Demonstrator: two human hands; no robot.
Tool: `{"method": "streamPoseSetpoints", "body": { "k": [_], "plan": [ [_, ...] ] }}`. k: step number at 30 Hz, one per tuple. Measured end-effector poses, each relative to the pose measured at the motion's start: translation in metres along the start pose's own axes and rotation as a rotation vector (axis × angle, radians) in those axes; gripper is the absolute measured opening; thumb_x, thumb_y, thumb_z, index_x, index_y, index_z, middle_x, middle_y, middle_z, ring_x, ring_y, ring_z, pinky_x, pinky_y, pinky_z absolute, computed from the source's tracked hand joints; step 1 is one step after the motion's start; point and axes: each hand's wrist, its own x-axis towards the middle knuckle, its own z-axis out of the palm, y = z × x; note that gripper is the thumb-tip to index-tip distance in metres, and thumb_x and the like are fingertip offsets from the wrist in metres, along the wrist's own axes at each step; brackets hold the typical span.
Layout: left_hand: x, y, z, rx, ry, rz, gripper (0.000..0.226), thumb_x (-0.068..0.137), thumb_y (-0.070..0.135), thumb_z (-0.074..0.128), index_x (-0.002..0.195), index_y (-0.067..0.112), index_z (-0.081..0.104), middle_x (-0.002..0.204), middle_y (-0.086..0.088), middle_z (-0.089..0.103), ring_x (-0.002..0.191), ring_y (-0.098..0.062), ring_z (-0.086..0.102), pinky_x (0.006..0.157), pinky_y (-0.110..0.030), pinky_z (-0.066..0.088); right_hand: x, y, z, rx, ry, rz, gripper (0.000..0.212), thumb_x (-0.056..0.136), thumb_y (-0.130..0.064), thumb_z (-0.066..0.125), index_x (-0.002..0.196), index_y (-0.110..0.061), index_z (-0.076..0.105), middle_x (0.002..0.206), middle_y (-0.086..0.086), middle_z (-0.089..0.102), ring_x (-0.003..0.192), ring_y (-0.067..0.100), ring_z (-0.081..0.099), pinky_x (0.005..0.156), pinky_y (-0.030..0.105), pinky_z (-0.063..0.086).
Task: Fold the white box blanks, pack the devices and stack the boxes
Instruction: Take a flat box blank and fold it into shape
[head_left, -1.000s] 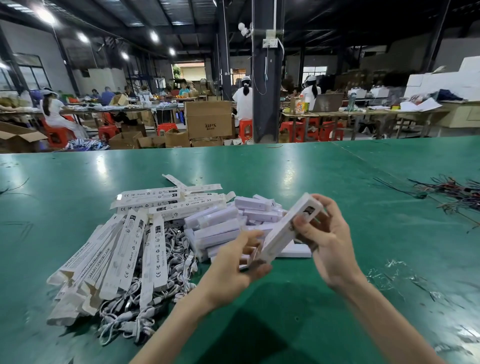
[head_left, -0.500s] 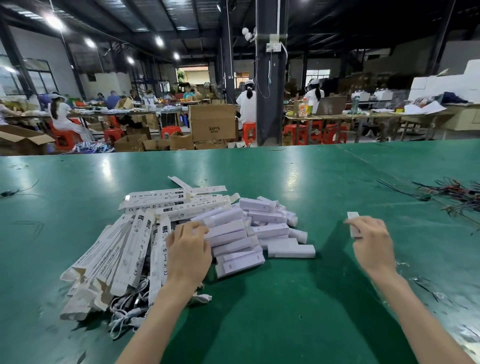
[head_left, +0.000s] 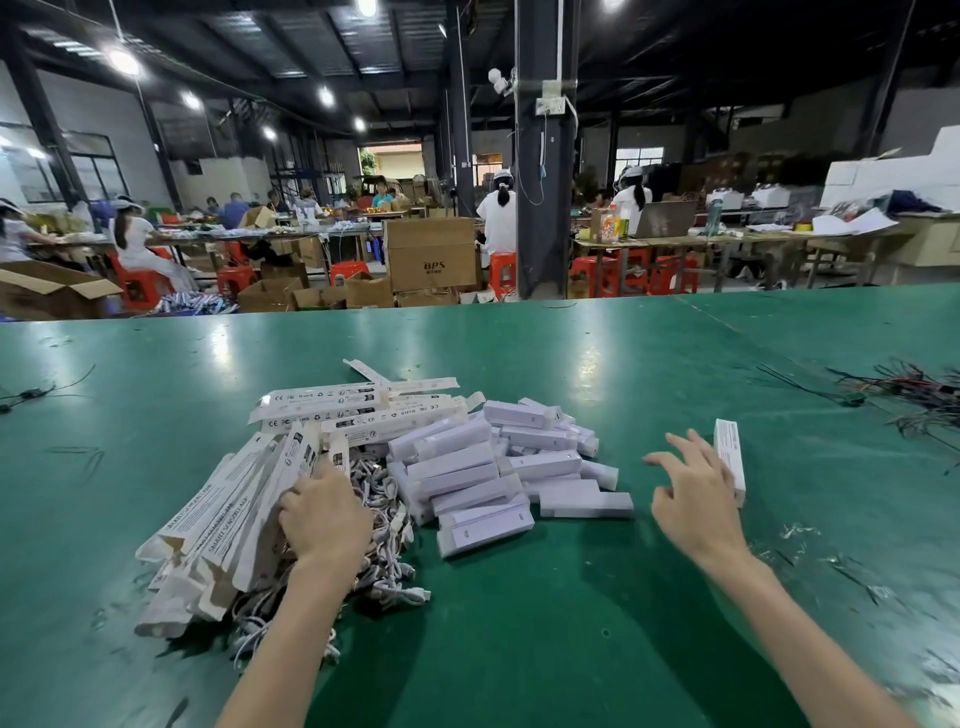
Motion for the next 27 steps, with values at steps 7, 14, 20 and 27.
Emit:
{"method": "streamPoseSetpoints", "body": {
  "k": [7,14,20,27],
  "plan": [
    [-0.007,0.0,-0.025,-0.117,0.113,0.044,0.022,0.091,-0.004,0.05,0.113,-0.004,0.054,0.082,-0.013,0.057,0.077,-0.027,0.051,0.063,-0.032,0.042,-0.02,-0.046,0.002,0.203,0.113,-0.244,0.041,0.069,0.02,0.059,0.098,-0.006,0.072,0.122,0.013,0.063,0.127,0.034,0.048,0.104,0.046,0.033],
    [-0.035,0.029,-0.054,-0.87,0.092,0.359,0.031,0.09,0.007,0.062,0.121,0.007,0.058,0.1,0.003,0.064,0.07,-0.006,0.062,0.048,-0.019,0.052,-0.04,-0.084,-0.009,0.759,-0.142,-0.185,0.031,0.09,-0.001,0.06,0.111,-0.023,0.065,0.112,-0.01,0.065,0.102,0.007,0.058,0.09,0.013,0.041],
    [-0.072,0.059,-0.017,-1.248,-0.624,0.343,0.03,0.091,0.008,0.06,0.12,0.017,0.062,0.103,-0.001,0.073,0.093,-0.017,0.069,0.077,-0.032,0.058,-0.048,-0.107,-0.009,1.62,-0.705,0.228,0.039,0.087,-0.025,0.053,0.119,-0.005,0.063,0.117,0.012,0.068,0.102,0.022,0.065,0.096,0.036,0.049],
    [-0.085,0.06,-0.006,-1.184,-0.685,0.619,0.053,0.076,0.018,0.081,0.116,0.046,0.061,0.105,0.012,0.073,0.092,-0.003,0.068,0.076,-0.013,0.05,-0.049,-0.099,-0.006,1.782,-0.756,0.328,0.035,0.083,-0.015,0.062,0.115,-0.002,0.066,0.12,0.025,0.064,0.101,0.034,0.065,0.093,0.043,0.051]
  ]
}}
